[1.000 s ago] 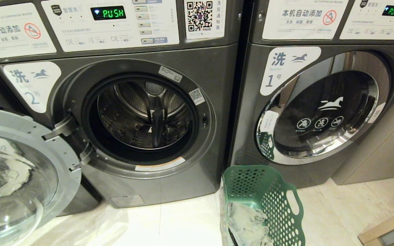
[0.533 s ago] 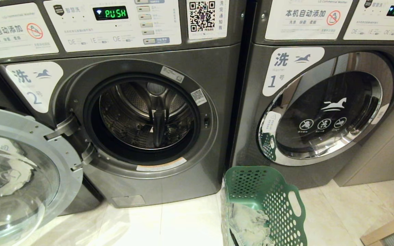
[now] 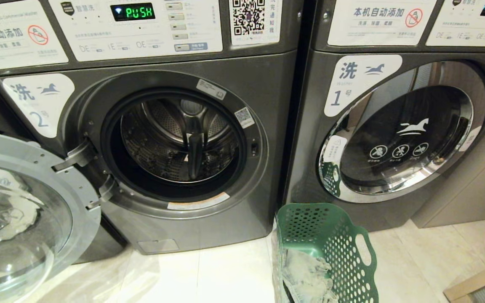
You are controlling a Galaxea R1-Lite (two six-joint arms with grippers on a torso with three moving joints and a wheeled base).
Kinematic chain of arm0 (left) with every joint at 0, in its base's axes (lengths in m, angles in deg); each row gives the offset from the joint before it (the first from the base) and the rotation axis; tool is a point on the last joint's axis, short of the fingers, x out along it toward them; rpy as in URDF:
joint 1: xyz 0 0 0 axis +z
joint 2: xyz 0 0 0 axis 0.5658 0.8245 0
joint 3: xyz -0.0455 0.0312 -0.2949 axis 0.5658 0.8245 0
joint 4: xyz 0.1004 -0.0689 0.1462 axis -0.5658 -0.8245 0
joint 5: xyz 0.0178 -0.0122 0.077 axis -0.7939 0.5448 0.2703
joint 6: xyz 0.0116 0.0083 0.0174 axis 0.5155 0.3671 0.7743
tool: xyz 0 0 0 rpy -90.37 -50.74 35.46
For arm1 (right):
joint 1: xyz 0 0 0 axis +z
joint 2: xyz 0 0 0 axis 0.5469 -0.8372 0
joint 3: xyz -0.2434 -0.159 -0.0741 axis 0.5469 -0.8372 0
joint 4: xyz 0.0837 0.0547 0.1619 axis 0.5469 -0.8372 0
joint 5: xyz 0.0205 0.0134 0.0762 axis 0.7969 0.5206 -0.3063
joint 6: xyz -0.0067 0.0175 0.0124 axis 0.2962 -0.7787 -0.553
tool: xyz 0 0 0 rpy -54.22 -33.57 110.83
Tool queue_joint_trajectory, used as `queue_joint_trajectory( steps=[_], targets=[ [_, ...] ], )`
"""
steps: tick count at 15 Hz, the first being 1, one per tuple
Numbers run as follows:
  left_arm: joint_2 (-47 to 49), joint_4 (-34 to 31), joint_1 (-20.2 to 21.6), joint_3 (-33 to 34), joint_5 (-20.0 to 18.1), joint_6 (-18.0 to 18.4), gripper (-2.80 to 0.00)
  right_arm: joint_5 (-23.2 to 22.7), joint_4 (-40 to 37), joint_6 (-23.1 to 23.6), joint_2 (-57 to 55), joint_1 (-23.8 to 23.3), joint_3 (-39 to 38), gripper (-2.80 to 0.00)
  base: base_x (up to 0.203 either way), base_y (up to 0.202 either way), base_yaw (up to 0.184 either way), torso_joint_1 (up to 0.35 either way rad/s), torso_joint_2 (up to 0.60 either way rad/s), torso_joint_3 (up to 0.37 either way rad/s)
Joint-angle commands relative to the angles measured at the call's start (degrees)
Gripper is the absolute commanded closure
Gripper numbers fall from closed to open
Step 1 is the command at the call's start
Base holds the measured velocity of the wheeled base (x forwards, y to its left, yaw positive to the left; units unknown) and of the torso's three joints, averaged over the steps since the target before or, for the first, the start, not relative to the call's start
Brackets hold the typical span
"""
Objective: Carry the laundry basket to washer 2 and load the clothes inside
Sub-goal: Place the clothes into the washing machine
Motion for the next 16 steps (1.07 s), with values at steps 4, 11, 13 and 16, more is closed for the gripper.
queue_joint_trajectory(
  steps=[4, 11, 13, 16],
  targets=[
    [0.09, -0.16, 0.0, 0.0, 0.03, 0.94, 0.0, -0.16, -0.13, 0.1, -0.09, 0.0, 0.01, 0.0, 0.0, 0.0, 0.0, 0.005, 0.0, -0.18],
    [0.09, -0.16, 0.0, 0.0, 0.03, 0.94, 0.0, -0.24, -0.13, 0.19, -0.09, 0.0, 0.01, 0.0, 0.0, 0.0, 0.0, 0.004, 0.0, -0.2],
    [0.09, -0.16, 0.0, 0.0, 0.03, 0.94, 0.0, -0.33, -0.13, 0.19, -0.09, 0.0, 0.01, 0.0, 0.0, 0.0, 0.0, 0.006, 0.01, -0.194],
    [0.09, -0.16, 0.0, 0.0, 0.03, 0.94, 0.0, -0.07, -0.13, 0.19, -0.09, 0.0, 0.01, 0.0, 0.0, 0.0, 0.0, 0.004, 0.0, -0.196]
  ],
)
